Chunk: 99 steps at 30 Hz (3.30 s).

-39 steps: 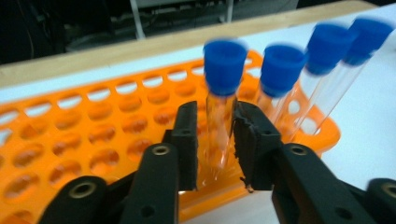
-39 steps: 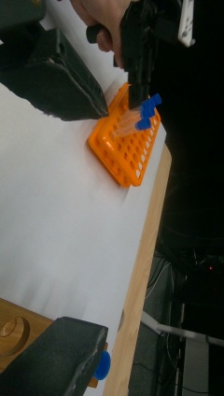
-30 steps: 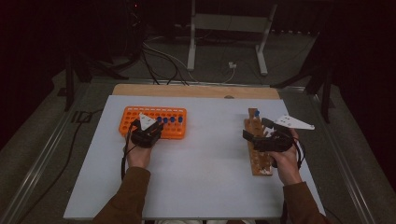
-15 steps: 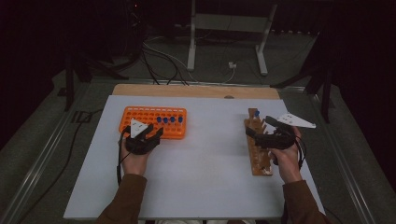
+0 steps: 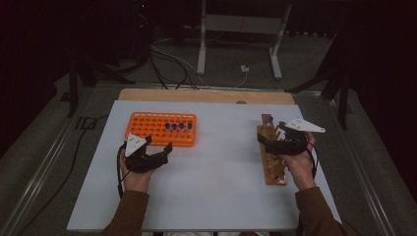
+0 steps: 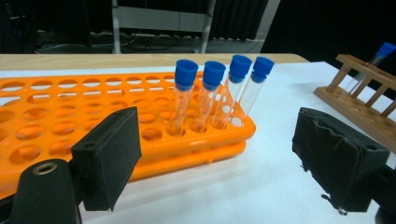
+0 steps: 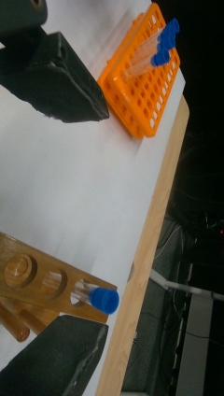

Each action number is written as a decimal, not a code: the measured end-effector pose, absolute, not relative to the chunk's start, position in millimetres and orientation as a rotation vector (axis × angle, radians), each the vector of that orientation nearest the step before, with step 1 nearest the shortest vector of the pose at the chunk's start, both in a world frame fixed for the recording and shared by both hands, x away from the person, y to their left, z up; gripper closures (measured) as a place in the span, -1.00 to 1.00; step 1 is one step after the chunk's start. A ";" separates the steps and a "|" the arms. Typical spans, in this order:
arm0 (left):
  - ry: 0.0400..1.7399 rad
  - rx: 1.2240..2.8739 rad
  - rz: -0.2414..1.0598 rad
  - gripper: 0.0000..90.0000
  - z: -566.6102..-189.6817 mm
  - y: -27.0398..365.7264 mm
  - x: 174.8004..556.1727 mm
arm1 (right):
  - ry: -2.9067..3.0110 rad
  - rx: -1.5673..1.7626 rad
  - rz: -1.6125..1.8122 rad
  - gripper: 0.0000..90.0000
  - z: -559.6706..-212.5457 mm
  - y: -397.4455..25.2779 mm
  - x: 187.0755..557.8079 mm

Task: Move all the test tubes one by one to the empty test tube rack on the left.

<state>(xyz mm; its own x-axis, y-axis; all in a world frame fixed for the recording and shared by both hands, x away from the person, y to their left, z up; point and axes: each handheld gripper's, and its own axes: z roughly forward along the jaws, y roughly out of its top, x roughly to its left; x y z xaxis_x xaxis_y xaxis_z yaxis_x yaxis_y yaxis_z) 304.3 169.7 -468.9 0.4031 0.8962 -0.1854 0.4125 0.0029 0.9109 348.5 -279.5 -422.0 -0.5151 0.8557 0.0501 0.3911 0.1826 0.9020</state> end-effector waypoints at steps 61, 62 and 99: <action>1.209 1.651 0.599 -0.98 -476.2 170.3 297.7 | 1.993 1.370 1.039 0.71 -446.2 -290.9 419.2; 1.208 1.654 0.599 -0.98 -476.2 170.2 297.7 | 1.991 1.365 1.042 0.71 -445.0 -291.0 418.6; 1.198 1.674 0.591 -0.98 -477.9 163.9 298.2 | 1.974 1.169 1.147 0.72 -380.2 -286.4 391.3</action>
<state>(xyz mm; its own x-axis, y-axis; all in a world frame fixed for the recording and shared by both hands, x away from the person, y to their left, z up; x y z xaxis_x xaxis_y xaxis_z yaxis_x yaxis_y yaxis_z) 298.2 163.9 -477.9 0.4007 0.9057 -0.1384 0.4412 -0.0583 0.8955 391.3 -286.4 -380.2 -0.4568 0.8884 -0.0448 0.4011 0.2506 0.8811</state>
